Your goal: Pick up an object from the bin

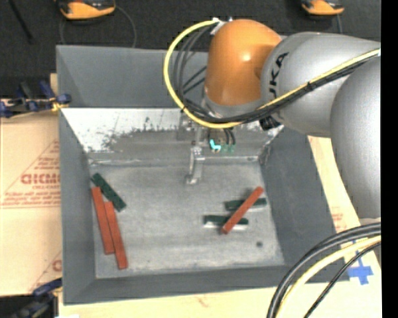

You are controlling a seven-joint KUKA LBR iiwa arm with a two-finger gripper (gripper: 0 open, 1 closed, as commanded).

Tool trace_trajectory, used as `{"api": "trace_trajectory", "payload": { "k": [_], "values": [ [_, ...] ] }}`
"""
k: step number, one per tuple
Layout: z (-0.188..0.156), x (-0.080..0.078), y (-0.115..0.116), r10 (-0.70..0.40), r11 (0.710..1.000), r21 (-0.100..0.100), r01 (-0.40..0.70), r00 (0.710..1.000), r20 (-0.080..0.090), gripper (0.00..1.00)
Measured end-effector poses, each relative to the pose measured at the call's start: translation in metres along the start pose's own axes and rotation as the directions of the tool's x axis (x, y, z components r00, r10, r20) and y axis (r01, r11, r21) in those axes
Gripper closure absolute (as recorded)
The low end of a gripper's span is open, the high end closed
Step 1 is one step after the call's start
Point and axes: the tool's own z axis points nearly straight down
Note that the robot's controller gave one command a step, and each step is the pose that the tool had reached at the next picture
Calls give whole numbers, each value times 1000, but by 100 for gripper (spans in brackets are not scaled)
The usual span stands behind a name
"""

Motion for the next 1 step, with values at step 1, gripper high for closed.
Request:
{"api": "trace_trajectory", "payload": {
  "k": [1],
  "values": [
    [20, 29, -71, -168, 986, 5, 167, 986, 3, 0]
  ]
}}
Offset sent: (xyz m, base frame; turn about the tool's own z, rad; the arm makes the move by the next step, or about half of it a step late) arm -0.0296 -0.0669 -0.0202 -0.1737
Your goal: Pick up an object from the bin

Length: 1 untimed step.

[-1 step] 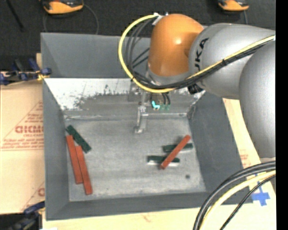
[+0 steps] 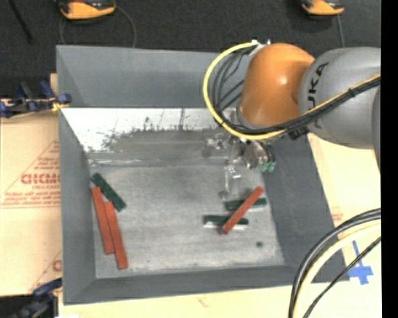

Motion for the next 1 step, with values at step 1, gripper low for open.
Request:
{"api": "trace_trajectory", "payload": {
  "k": [1],
  "values": [
    [72, 73, -17, -15, 1000, -6, 15, 1000, -10, 0]
  ]
}}
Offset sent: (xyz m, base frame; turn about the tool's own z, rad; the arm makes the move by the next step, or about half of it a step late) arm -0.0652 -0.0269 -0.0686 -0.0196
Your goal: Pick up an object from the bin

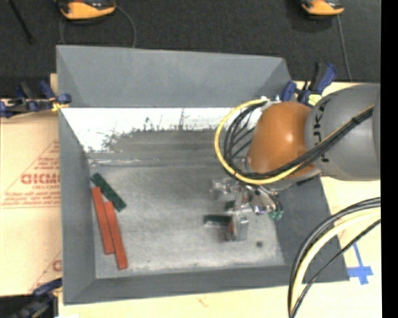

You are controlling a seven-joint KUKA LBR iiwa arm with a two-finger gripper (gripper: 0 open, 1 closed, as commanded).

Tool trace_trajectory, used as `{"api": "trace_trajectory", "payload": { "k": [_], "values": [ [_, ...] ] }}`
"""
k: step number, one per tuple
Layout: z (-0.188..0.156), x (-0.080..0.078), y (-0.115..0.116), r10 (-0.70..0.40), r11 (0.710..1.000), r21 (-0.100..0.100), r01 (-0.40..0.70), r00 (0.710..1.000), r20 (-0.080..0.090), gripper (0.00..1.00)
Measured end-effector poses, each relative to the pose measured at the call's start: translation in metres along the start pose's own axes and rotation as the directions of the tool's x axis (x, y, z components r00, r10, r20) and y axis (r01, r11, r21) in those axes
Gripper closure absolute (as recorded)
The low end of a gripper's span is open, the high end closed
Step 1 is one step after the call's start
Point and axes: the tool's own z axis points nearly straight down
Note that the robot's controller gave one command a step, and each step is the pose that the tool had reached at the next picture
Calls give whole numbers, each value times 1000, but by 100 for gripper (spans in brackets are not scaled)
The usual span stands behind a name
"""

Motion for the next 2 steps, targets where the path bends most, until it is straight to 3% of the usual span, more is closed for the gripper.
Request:
{"api": "trace_trajectory", "payload": {
  "k": [1, 2],
  "values": [
    [-4, -5, 1, -1, 1000, 2, 1, 1000, 12, 100],
    [-4, -5, 1, 0, 1000, 2, 0, 1000, 12, 0]
  ]
}}
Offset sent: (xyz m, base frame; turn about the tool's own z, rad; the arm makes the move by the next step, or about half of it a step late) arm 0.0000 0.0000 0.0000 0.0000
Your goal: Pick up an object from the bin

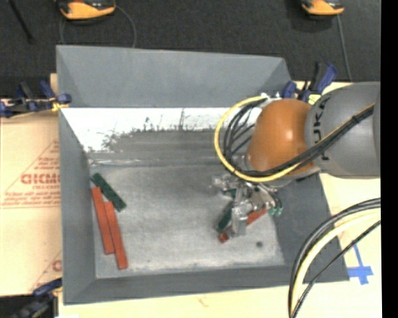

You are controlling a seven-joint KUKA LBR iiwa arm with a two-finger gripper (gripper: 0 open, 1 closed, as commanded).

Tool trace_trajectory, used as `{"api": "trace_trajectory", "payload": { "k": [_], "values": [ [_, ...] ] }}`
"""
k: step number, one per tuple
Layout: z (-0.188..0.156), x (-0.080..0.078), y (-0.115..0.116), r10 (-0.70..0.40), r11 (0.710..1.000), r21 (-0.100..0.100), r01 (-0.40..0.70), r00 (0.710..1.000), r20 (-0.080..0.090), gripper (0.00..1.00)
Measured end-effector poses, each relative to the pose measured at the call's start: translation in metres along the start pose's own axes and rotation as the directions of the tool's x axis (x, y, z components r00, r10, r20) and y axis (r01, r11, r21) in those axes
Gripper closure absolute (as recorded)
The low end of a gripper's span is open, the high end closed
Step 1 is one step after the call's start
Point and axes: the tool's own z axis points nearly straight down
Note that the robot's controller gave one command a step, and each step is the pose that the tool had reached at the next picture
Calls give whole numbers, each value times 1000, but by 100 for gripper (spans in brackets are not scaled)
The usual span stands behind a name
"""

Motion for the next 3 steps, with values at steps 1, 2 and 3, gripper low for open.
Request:
{"api": "trace_trajectory", "payload": {
  "k": [1, 2, 3],
  "values": [
    [18, 25, -14, -337, 941, 0, 337, 941, -2, 0],
    [18, 25, -13, -336, 942, 1, 336, 942, 0, 100],
    [-201, 17, 2, -348, 937, 7, 348, 937, 8, 100]
  ]
}}
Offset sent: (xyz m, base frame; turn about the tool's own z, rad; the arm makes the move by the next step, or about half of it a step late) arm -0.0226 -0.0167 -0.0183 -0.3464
